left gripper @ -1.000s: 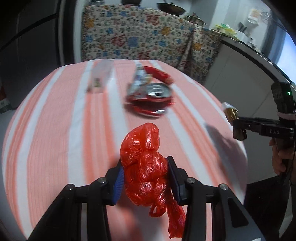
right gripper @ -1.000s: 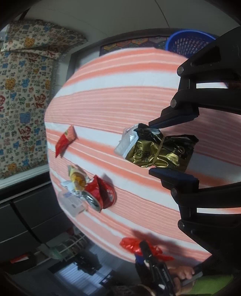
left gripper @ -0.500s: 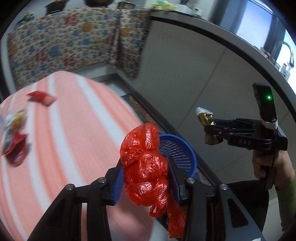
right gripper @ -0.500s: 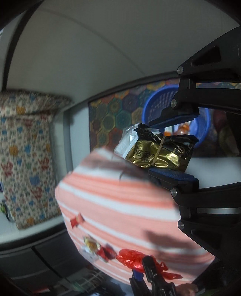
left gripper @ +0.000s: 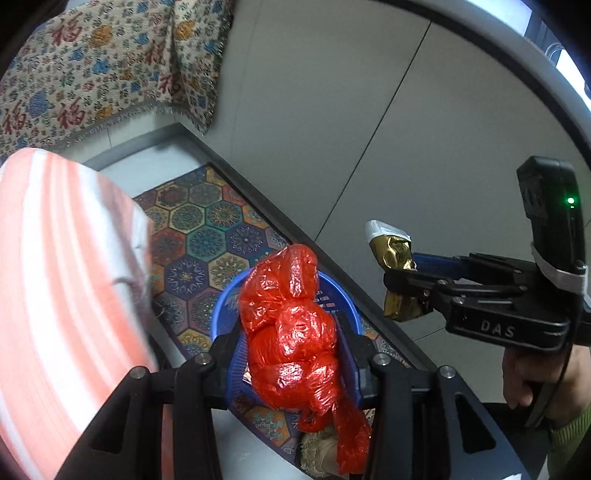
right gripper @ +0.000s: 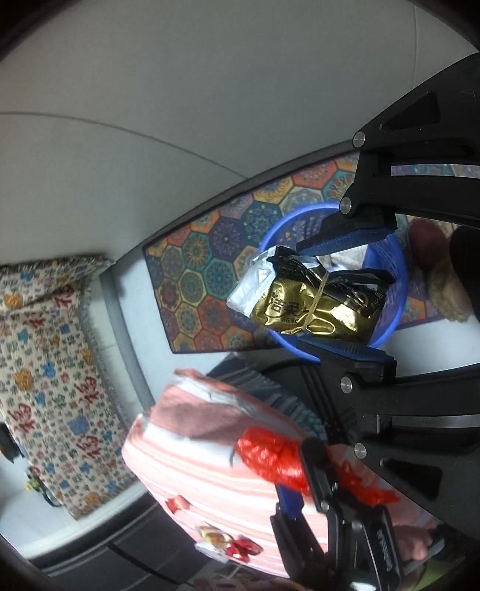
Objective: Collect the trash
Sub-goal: 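Carry bag and foil wrapper over the wastebasket and open both tools to drop them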
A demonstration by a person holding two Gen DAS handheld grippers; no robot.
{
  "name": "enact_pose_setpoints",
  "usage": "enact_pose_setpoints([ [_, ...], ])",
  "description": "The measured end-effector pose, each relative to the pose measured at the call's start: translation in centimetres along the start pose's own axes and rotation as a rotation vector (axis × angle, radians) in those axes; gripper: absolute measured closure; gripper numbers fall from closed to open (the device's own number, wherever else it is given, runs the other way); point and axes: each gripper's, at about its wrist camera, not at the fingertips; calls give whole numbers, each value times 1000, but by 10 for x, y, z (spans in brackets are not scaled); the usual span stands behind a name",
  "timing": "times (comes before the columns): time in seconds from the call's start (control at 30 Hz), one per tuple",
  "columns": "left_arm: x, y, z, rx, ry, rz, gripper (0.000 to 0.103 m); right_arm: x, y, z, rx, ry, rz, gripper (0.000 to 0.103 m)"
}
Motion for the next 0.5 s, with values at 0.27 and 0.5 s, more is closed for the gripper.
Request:
enact_pose_setpoints([
  [0.27,-53,-3,1,-17,24,-38,40,-6,1,18,-38,-35,10,52],
  [0.5,-56,1,-5,-10,-56,6,34,6,-2,25,-91,3,92,26],
])
Point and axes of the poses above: each gripper's, at about its wrist camera, not at the fingertips, and x roughly against the way its jaws point, z to its right, y to its underside
